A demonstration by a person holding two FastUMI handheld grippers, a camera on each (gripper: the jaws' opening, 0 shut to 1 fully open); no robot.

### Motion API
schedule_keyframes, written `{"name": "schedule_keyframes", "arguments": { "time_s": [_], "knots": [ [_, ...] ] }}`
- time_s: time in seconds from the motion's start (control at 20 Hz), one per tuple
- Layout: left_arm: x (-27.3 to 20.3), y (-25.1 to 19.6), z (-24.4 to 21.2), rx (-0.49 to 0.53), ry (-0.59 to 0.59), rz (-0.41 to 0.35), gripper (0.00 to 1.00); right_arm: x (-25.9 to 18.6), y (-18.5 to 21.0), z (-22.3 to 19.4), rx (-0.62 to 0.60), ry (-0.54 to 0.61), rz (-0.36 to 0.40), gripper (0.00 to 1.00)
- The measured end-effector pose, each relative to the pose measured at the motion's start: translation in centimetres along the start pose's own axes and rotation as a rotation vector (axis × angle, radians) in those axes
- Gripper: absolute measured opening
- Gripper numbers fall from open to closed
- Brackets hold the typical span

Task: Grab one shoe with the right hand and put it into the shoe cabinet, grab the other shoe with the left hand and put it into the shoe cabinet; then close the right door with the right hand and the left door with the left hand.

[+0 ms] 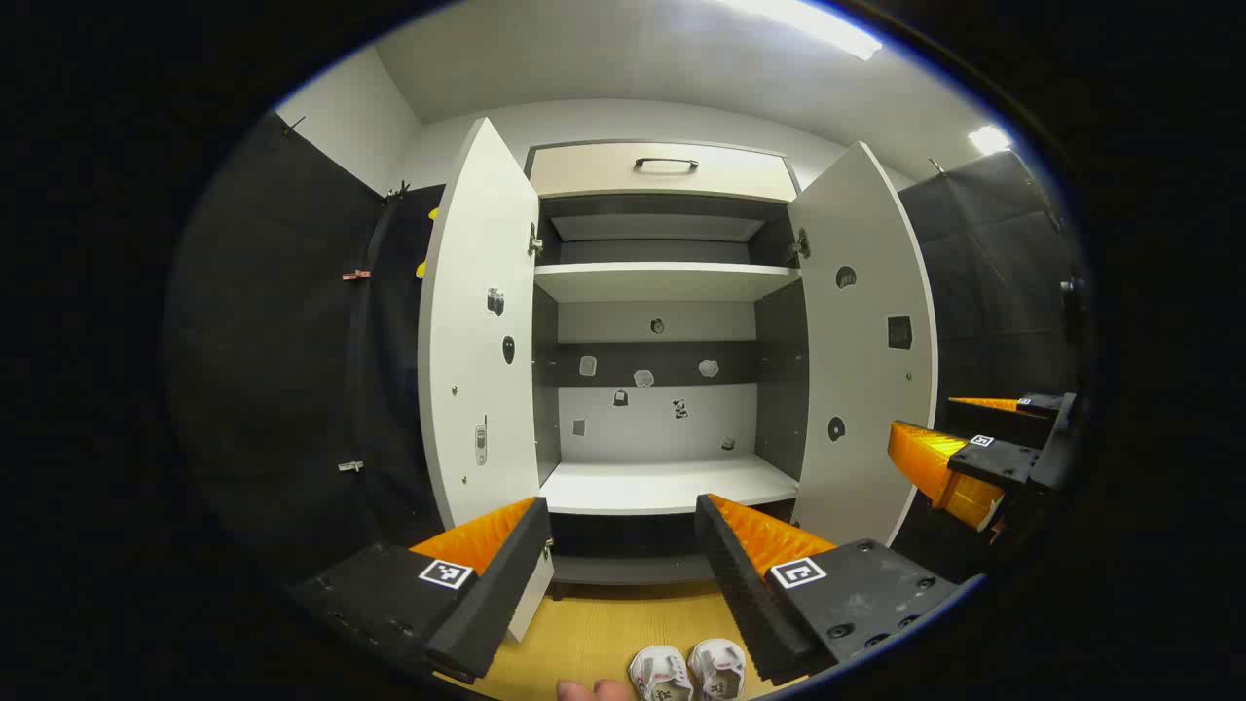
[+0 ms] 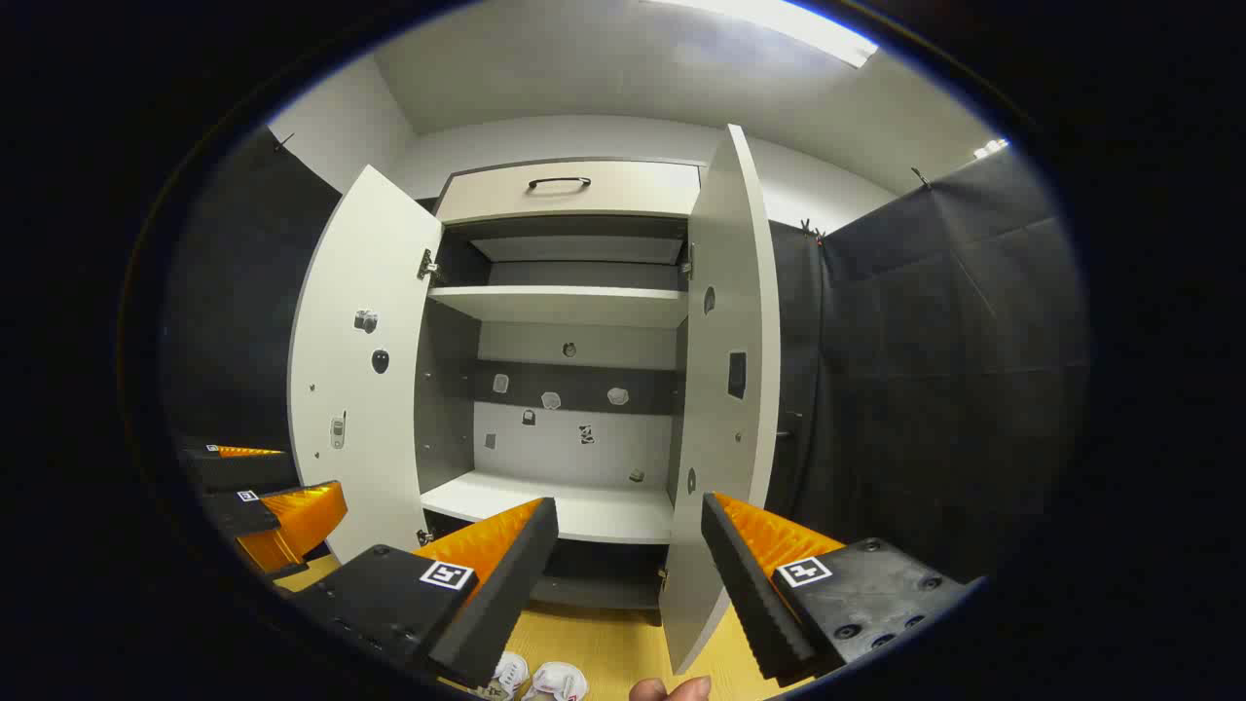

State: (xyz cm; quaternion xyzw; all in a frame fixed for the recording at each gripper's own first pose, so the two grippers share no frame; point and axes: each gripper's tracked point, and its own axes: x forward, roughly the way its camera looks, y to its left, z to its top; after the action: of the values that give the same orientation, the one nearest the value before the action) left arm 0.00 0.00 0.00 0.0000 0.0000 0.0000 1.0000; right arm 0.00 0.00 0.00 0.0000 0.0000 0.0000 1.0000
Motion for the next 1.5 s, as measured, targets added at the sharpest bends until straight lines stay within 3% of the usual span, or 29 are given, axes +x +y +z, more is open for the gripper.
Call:
{"name": "schedule_keyframes", "arguments": {
  "time_s": [1.2,1.5],
  "knots": [
    [1.6,0.7,-0.1,-0.022,-0.012,-0.020,0.95,0.0,0.5,-0.4,0.007,0.012,-0.012,0.96],
    [1.5,2.3,0.1,-0.012,-0.038,-0.009,0.95,-0.9,1.6,-1.7,0.015,0.050,0.017,0.97]
  ]
}}
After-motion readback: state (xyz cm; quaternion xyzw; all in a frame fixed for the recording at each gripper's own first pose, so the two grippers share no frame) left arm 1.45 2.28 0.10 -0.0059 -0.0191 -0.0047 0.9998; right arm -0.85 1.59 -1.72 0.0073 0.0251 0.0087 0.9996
